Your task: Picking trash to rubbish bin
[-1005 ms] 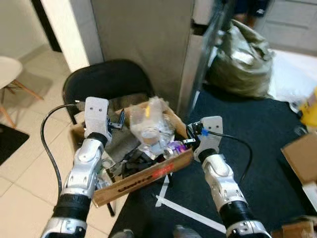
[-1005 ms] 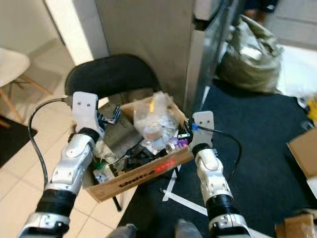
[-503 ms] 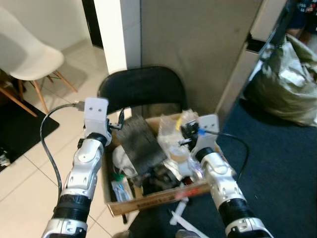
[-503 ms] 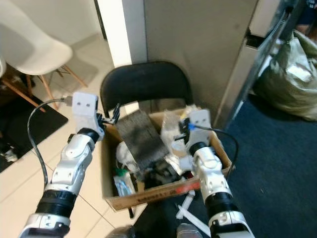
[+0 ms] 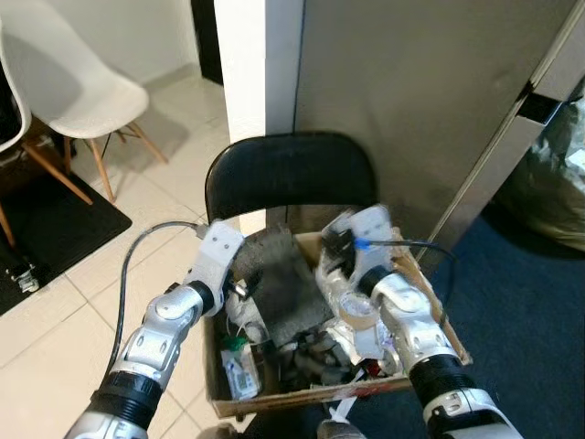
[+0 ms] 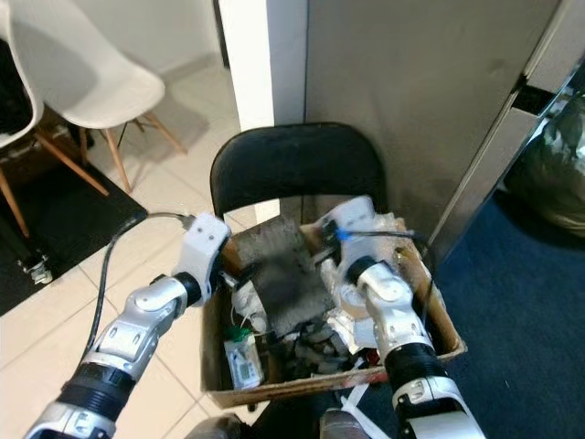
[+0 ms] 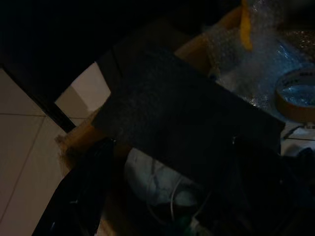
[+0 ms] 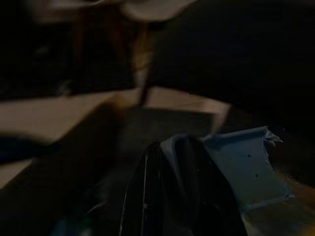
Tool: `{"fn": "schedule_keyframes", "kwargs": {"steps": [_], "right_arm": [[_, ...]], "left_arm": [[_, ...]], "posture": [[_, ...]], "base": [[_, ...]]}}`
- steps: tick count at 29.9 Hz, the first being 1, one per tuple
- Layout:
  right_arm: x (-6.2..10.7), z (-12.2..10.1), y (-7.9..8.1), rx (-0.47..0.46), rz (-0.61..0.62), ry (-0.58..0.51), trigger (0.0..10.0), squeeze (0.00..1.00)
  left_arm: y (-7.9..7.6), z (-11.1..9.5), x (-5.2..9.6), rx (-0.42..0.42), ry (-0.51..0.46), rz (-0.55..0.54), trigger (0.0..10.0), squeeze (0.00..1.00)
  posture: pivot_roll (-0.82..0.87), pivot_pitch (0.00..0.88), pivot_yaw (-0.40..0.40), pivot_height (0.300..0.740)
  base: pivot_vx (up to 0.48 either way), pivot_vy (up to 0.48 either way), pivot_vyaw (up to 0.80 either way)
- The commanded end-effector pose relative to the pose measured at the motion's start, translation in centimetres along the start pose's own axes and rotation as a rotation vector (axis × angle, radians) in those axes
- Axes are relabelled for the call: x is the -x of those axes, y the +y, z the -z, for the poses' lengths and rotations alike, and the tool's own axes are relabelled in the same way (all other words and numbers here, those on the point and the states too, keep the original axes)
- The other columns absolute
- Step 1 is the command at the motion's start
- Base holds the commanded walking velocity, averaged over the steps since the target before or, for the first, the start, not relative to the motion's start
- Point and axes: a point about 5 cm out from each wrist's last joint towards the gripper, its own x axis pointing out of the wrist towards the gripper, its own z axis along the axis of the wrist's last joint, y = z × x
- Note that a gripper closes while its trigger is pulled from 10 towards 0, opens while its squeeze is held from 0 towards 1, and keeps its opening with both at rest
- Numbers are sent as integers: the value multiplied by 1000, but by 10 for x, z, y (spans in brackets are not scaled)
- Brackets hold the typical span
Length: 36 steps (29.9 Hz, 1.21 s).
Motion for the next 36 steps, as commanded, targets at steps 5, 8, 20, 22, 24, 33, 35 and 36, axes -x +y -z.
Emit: {"fn": "schedule_keyframes", "kwargs": {"steps": [5, 8, 20, 22, 24, 33, 35, 36], "right_arm": [[2, 14, -1, 103, -53, 115, 10000, 0], [2, 14, -5, 89, -47, 125, 10000, 0], [11, 29, -10, 161, -70, 246, 10000, 0], [12, 29, -11, 162, -69, 255, 10000, 0], [13, 29, -14, 162, -71, 263, 10000, 0], [13, 27, -18, 207, -90, 283, 10000, 0], [13, 26, -19, 210, -85, 284, 10000, 0], [13, 26, -21, 189, -76, 283, 10000, 1000]], "left_arm": [[-8, 4, 5, -47, 25, 91, 10000, 0], [-8, 3, 6, -36, 25, 85, 10000, 0], [-14, 4, 7, -46, 56, 162, 10000, 0], [-16, 3, 8, -44, 52, 182, 10000, 0], [-19, 2, 10, -40, 47, 220, 10000, 0], [-18, 1, 8, -34, 60, 213, 10000, 0], [-18, 1, 8, -32, 61, 213, 10000, 0], [-19, 1, 8, -29, 60, 215, 10000, 0]], "posture": [[-34, 0, 10, 740], [-33, 0, 9, 740], [-34, 2, 12, 740], [-34, 2, 12, 740], [-34, 2, 12, 740], [-44, 11, 14, 740], [-44, 11, 14, 740], [-46, 10, 12, 740]], "base": [[0, 0, 0], [0, 0, 0], [0, 0, 0], [0, 0, 0], [0, 0, 0], [0, 0, 0], [0, 0, 0], [0, 0, 0]]}}
